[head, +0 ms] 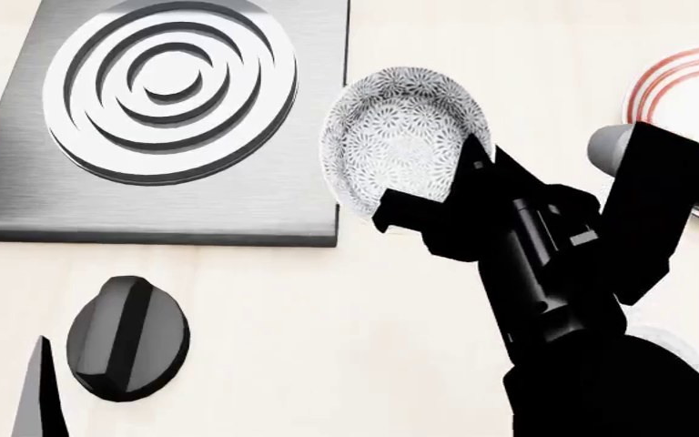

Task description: Pick the akita bowl next to the ramekin and place it on the plate.

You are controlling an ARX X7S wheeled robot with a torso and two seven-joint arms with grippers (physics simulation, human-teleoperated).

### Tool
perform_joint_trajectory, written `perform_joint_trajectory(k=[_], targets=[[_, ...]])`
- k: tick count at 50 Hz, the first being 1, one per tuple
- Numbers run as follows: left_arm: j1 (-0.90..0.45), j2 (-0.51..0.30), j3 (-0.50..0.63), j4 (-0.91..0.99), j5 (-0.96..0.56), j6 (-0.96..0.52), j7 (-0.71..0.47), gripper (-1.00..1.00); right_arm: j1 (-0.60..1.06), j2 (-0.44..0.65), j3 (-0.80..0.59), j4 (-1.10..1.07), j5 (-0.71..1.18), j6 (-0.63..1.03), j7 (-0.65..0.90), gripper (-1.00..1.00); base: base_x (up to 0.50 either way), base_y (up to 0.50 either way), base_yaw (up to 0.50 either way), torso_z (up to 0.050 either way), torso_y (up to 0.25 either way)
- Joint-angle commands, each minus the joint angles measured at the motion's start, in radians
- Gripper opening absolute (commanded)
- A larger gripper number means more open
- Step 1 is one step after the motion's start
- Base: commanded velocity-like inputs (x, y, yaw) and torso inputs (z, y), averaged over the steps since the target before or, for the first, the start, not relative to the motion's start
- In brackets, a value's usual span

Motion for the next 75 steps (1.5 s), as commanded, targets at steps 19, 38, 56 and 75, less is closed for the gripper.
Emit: perform_joint_trajectory(k=[19, 38, 56, 75], targets=[[-0.012, -0.002, 0.01, -0.027, -0.008, 0.0, -0.001, 1.0, 0.216, 0.006, 0.003, 0.406, -0.099, -0.163, -0.126, -1.0, 0.0, 0.0, 0.0, 0.0, 0.0], [-0.011, -0.008, 0.013, -0.027, -0.01, 0.001, -0.005, 1.0, 0.353, 0.027, -0.01, 0.625, -0.156, -0.191, -0.117, -1.0, 0.0, 0.0, 0.0, 0.0, 0.001], [-0.012, -0.011, 0.021, -0.036, -0.002, 0.008, -0.007, 1.0, 0.486, 0.047, -0.045, 0.874, -0.233, -0.262, -0.164, -1.0, 0.0, 0.0, 0.0, 0.0, 0.0], [-0.011, -0.015, 0.028, -0.039, 0.001, 0.01, -0.01, 1.0, 0.612, 0.066, -0.025, 1.149, -0.276, -0.364, -0.206, -1.0, 0.0, 0.0, 0.0, 0.0, 0.001]])
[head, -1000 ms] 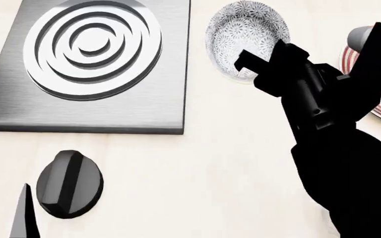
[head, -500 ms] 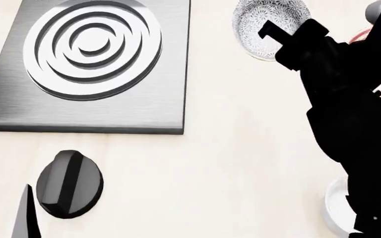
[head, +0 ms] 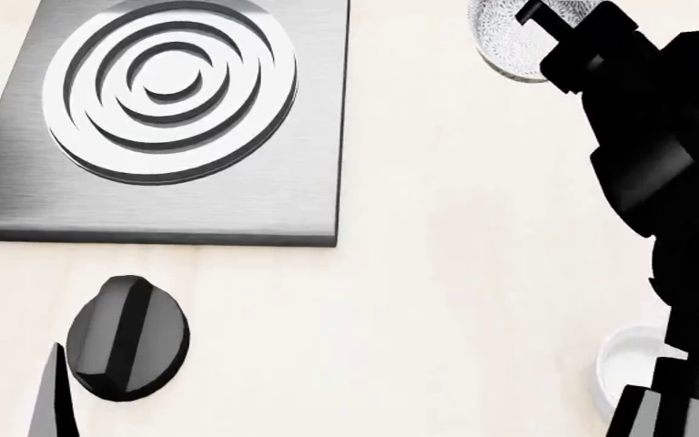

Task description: Pick the akita bowl next to the ramekin and place it on the plate.

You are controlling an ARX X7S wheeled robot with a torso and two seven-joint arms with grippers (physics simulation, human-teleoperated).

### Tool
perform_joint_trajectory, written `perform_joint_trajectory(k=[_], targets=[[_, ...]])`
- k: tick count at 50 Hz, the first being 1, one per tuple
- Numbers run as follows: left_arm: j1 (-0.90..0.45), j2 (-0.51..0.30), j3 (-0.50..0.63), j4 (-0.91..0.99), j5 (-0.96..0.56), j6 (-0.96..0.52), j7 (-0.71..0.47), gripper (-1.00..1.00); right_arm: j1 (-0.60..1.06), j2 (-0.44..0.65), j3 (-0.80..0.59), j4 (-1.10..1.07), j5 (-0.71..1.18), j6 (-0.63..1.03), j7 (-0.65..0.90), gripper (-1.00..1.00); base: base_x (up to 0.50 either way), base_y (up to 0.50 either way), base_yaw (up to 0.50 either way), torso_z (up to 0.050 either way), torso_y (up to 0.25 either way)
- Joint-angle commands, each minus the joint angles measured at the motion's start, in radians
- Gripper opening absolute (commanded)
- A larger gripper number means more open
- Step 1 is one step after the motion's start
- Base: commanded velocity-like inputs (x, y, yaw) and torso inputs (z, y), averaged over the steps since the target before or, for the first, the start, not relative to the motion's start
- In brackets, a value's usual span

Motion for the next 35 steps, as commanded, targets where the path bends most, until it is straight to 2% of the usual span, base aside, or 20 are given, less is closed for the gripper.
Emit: perform_joint_trajectory(k=[1, 20, 35], targets=[[0.0, -0.002, 0.003, -0.002, 0.001, 0.002, -0.002, 1.0, 0.076, 0.018, 0.014, 0.15, -0.019, -0.059, -0.031, -1.0, 0.0, 0.0, 0.0, 0.0, 0.0], [-0.002, -0.005, 0.007, -0.006, 0.001, 0.005, -0.006, 1.0, 0.135, 0.078, 0.077, 0.236, 0.002, -0.085, -0.012, -1.0, 0.0, 0.0, 0.0, 0.0, 0.001], [-0.002, -0.007, 0.005, -0.003, -0.007, 0.004, -0.011, 1.0, 0.123, 0.114, 0.112, 0.195, 0.022, -0.068, 0.038, -1.0, 0.0, 0.0, 0.0, 0.0, 0.0]])
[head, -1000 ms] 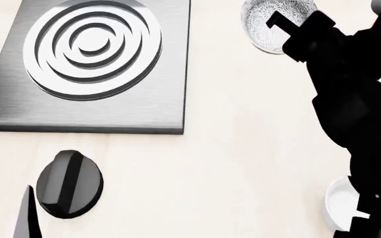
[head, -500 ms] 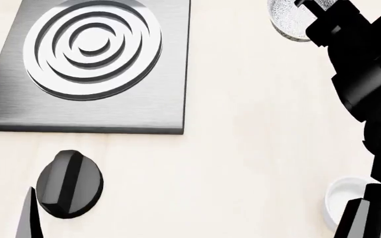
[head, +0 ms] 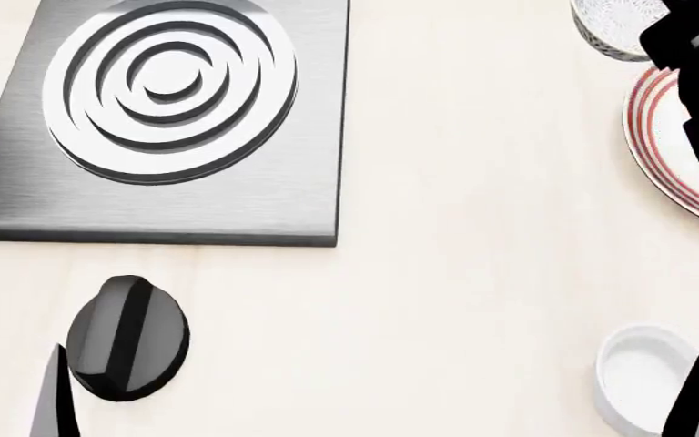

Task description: Pick the akita bowl next to the ramekin and place it on the plate.

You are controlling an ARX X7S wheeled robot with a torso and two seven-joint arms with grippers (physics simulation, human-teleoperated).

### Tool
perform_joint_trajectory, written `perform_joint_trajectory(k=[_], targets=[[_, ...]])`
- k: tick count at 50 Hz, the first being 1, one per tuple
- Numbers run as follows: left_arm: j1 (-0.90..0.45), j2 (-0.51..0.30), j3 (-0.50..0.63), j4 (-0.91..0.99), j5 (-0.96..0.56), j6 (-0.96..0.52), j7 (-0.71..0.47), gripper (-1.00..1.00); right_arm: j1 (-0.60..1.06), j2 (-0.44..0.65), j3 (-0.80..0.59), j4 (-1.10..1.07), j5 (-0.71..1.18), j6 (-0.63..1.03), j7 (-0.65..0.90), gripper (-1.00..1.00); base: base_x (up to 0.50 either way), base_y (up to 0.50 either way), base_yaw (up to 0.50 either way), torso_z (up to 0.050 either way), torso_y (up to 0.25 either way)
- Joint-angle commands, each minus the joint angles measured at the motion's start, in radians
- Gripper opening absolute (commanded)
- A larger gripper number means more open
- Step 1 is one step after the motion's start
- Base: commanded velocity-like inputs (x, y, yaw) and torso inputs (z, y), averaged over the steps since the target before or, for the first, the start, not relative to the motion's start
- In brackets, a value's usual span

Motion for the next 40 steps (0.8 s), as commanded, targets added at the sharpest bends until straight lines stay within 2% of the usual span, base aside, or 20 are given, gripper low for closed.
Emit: perform_joint_trajectory(k=[1, 19, 40], targets=[[-0.002, -0.001, -0.004, 0.002, -0.008, -0.002, -0.005, 1.0, 0.014, 0.029, 0.029, 0.003, 0.014, -0.008, 0.015, -1.0, 0.0, 0.0, 0.0, 0.0, 0.0], [-0.002, -0.003, 0.001, -0.007, -0.009, 0.004, -0.006, 1.0, 0.02, 0.07, 0.028, 0.021, -0.006, -0.021, 0.029, -1.0, 0.0, 0.0, 0.0, 0.0, 0.001], [-0.007, -0.004, 0.011, -0.025, -0.003, 0.013, -0.006, 1.0, 0.141, 0.11, -0.022, 0.316, -0.1, -0.15, -0.061, -1.0, 0.0, 0.0, 0.0, 0.0, 0.0]])
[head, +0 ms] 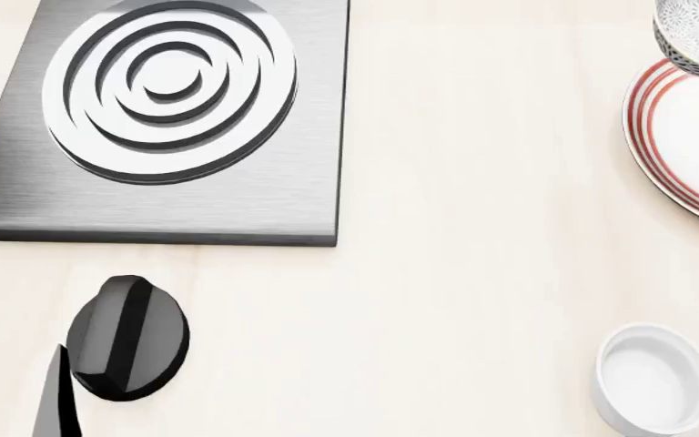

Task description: Pick the akita bowl next to the ramekin and place it on the plate.

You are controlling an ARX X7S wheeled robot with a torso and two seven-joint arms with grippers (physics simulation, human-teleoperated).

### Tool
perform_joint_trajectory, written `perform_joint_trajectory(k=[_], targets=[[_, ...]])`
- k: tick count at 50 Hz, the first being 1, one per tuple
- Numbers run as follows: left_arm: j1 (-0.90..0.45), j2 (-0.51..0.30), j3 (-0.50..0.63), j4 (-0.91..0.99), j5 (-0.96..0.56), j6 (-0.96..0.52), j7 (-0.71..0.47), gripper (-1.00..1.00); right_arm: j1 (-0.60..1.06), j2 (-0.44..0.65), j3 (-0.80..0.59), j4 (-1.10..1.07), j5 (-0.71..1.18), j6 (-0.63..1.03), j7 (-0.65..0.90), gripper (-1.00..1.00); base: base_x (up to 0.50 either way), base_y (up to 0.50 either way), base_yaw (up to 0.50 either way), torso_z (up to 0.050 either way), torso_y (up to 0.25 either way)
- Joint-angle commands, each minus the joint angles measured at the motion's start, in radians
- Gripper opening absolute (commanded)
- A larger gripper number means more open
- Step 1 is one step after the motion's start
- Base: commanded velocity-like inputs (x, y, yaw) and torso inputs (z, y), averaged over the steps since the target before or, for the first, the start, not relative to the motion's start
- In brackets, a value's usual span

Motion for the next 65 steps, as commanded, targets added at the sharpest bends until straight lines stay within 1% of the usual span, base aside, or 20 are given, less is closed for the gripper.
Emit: perform_joint_trajectory(k=[1, 8, 12, 43, 55, 65], targets=[[-0.002, 0.0, 0.005, -0.009, 0.004, 0.005, -0.001, 1.0, 0.075, 0.026, -0.025, 0.142, -0.047, -0.065, -0.048, -1.0, 0.0, 0.0, 0.0, 0.0, 0.0], [-0.003, 0.0, 0.009, -0.015, 0.006, 0.009, 0.0, 1.0, 0.144, 0.029, -0.065, 0.318, -0.108, -0.144, -0.111, -1.0, 0.0, 0.0, 0.0, 0.0, 0.0], [-0.005, 0.0, 0.01, -0.018, 0.005, 0.008, -0.001, 1.0, 0.157, 0.02, -0.049, 0.325, -0.141, -0.145, -0.117, -1.0, 0.0, 0.0, 0.0, 0.0, 0.003], [-0.013, -0.006, 0.01, -0.023, -0.003, 0.006, -0.007, 1.0, 0.14, 0.023, 0.31, 0.326, -0.509, -0.117, -0.112, -1.0, 0.0, 0.0, 0.0, 0.0, 0.0], [-0.013, -0.008, 0.013, -0.026, -0.002, 0.009, -0.009, 1.0, 0.129, 0.02, 0.392, 0.326, -0.592, -0.118, -0.126, -1.0, 0.0, 0.0, 0.0, 0.001, 0.0], [-0.011, -0.009, 0.016, -0.03, -0.001, 0.014, -0.01, 1.0, 0.114, 0.017, 0.433, 0.326, -0.648, -0.115, -0.13, -1.0, 0.0, 0.0, 0.0, 0.0, 0.001]])
